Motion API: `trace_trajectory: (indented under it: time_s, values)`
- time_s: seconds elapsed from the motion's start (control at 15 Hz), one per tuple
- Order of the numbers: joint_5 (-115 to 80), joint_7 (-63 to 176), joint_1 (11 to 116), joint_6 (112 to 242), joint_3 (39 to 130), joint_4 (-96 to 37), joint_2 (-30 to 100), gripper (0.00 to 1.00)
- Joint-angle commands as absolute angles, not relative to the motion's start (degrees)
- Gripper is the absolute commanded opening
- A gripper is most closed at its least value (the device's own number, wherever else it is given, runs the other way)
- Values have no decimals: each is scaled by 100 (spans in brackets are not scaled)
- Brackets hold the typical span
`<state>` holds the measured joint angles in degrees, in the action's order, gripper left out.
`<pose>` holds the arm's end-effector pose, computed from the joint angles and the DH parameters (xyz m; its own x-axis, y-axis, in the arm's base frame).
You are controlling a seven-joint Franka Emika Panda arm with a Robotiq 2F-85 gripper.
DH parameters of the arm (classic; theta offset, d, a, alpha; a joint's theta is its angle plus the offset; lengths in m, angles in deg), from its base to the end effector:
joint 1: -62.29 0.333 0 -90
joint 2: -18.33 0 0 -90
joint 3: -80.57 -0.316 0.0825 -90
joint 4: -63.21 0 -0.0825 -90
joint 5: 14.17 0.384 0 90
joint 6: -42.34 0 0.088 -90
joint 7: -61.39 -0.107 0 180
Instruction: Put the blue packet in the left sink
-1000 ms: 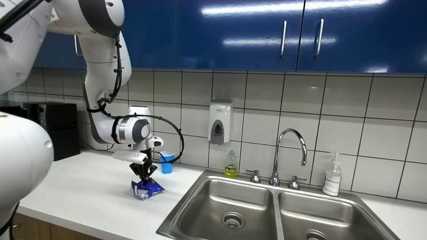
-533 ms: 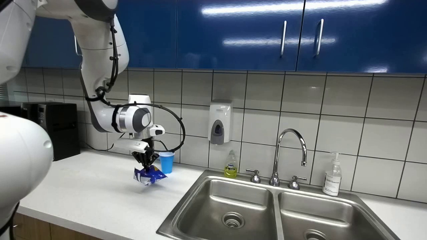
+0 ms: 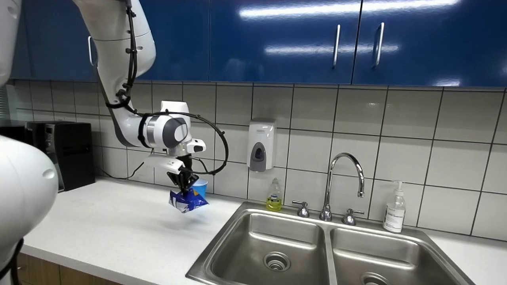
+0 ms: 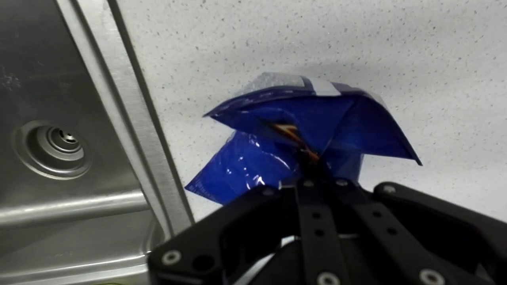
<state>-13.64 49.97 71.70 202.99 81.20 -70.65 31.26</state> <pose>0.5353 0.0822 0.2636 0.9704 -0.0583 0.2343 -0.0478 -0.9976 -0.0500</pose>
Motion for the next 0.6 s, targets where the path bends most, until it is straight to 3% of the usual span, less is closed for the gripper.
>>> trace_trajectory:
  time_s: [0.0,0.53]
  values:
    - [-1065,5108,6747,20189,8091,-7360,2696,0]
    - [-503,5578,5809,19992,8464,-7292,2502,0]
